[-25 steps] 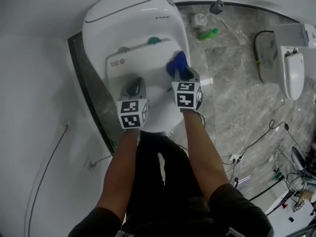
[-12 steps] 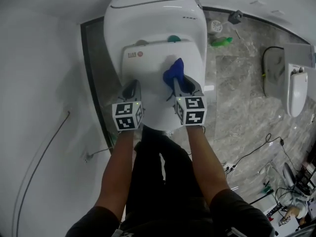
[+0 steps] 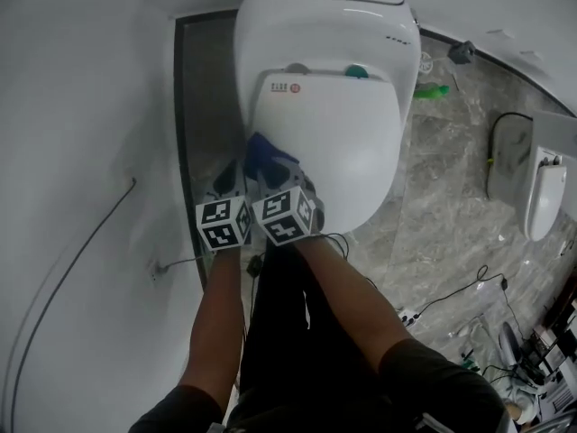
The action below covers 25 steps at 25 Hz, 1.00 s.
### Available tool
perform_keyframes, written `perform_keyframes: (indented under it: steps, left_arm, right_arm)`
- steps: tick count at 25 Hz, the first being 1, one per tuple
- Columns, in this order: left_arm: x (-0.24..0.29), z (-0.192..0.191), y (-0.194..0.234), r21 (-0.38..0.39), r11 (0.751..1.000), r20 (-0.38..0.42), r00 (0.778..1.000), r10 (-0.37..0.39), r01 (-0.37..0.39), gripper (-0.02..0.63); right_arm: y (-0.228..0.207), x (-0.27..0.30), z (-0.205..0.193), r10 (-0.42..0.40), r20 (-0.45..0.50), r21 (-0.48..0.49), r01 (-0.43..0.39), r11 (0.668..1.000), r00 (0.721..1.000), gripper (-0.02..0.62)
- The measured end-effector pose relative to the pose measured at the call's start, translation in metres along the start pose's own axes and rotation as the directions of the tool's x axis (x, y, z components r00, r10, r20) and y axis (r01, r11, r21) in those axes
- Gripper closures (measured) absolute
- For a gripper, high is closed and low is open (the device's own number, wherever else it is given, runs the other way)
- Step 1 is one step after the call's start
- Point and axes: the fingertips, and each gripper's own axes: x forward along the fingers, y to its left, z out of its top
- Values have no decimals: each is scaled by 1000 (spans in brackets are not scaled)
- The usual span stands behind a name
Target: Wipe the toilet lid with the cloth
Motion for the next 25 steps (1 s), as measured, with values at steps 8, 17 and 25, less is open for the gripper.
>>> perform_keyframes:
  steps: [8,17,25]
  left_arm:
    - [-10,-8,-6,-18,1000,23,999,-24,25,594]
    - [-5,-11,-79,20,986,7,986,-164,164,594]
    - [0,-17,-134,124,960,-62,968,-244,250,594]
  right_arm:
    - [-9,-4,-12,-73,3,-77,73,994,997,515]
    - [-81,-59,-56,-235,54,143,226,964,970,515]
    - [-172,-110,-109,-383,50,296,352,888,923,514]
